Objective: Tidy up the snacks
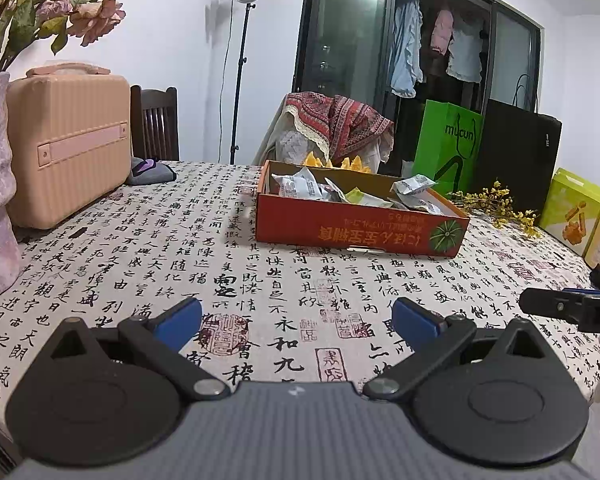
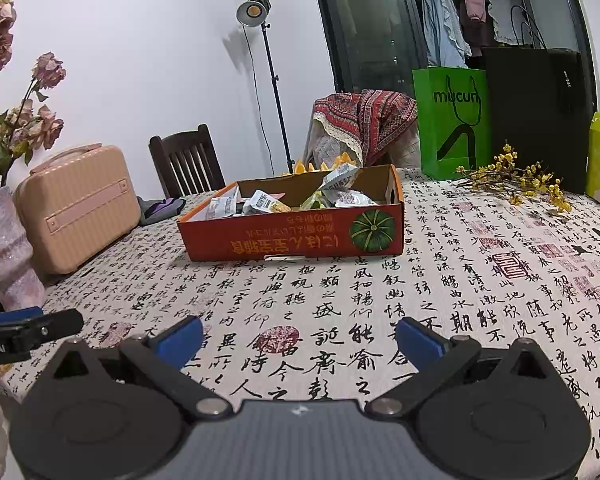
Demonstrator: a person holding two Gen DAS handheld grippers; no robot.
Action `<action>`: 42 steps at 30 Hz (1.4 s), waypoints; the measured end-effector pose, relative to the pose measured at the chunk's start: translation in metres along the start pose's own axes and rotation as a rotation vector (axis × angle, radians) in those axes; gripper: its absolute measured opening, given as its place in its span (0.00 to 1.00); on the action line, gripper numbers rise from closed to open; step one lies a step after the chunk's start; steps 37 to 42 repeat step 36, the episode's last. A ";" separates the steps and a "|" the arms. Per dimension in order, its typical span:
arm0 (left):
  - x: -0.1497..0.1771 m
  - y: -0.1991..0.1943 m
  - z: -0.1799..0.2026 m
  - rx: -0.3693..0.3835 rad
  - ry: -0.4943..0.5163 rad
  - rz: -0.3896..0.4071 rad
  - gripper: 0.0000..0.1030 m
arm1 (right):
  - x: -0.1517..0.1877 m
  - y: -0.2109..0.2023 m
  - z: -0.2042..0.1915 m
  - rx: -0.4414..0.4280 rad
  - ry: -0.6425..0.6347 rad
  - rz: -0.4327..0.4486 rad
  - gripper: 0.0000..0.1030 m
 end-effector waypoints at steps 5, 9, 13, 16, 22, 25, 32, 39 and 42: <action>0.000 0.000 0.001 0.004 0.000 0.003 1.00 | 0.001 0.000 0.001 0.000 -0.001 -0.001 1.00; 0.000 0.000 0.001 0.008 0.001 0.005 1.00 | 0.001 0.000 0.001 0.000 0.000 -0.002 1.00; 0.000 -0.001 0.002 0.016 -0.001 0.007 1.00 | 0.001 0.000 0.001 0.000 -0.001 -0.001 1.00; 0.000 -0.002 0.003 0.025 0.003 0.009 1.00 | 0.001 0.000 0.001 0.000 -0.001 -0.001 1.00; -0.001 -0.004 0.006 0.045 0.007 0.017 1.00 | 0.001 0.000 0.001 0.000 -0.001 -0.002 1.00; 0.000 -0.005 0.007 0.051 0.004 0.024 1.00 | 0.001 0.000 0.000 0.000 -0.001 -0.002 1.00; -0.001 -0.004 0.008 0.066 -0.003 0.031 1.00 | 0.002 0.000 0.000 0.000 -0.001 -0.003 1.00; -0.001 -0.003 0.008 0.080 -0.013 0.025 1.00 | 0.004 0.001 0.000 0.000 -0.001 -0.005 1.00; -0.001 -0.003 0.008 0.080 -0.013 0.025 1.00 | 0.004 0.001 0.000 0.000 -0.001 -0.005 1.00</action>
Point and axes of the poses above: each gripper's, at about its wrist camera, not at the fingertips, and y roughly the way its jaws point, z to its right, x to its underside, the point moved 2 cm from there along y, roughly the way its jaws point, and after that the axes turned 12 degrees about z, right-handed, at the moved point
